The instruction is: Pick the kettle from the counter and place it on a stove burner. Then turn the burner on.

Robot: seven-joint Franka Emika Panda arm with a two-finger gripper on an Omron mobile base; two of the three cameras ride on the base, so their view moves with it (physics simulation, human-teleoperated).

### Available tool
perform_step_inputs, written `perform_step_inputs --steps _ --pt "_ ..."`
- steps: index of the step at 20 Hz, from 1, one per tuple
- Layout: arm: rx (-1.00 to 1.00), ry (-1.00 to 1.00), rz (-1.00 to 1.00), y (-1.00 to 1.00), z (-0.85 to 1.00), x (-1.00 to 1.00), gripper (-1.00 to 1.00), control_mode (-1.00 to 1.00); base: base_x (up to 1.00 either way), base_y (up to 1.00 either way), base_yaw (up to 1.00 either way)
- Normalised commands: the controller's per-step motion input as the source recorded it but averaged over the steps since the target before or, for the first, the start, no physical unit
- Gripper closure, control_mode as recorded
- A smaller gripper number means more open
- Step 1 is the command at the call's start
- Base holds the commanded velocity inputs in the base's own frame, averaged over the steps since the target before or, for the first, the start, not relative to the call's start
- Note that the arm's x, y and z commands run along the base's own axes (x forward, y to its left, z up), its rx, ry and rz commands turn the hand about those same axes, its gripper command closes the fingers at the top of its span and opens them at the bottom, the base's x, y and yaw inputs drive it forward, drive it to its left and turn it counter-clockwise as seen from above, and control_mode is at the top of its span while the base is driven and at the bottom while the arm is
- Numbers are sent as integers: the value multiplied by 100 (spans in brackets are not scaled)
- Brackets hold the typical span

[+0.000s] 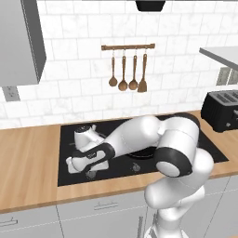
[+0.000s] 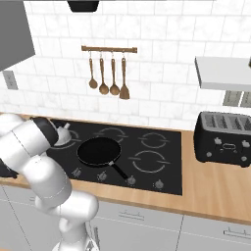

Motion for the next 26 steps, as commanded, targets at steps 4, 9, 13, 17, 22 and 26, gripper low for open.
perform_step_inputs --steps 4,9,13,17,22,26 --pt "0 7 35 -4 -26 -9 100 -100 0 0 0" --pt "-4 12 45 -1 -30 -1 100 -100 0 0 0" --pt "-5 6 46 0 -34 -3 100 -100 0 0 0" --pt "-5 2 49 0 -36 -4 100 -100 0 0 0" --pt "-3 0 53 -6 -35 -12 100 -100 0 0 0" --pt "-4 0 50 -9 -41 -11 100 -100 0 0 0"
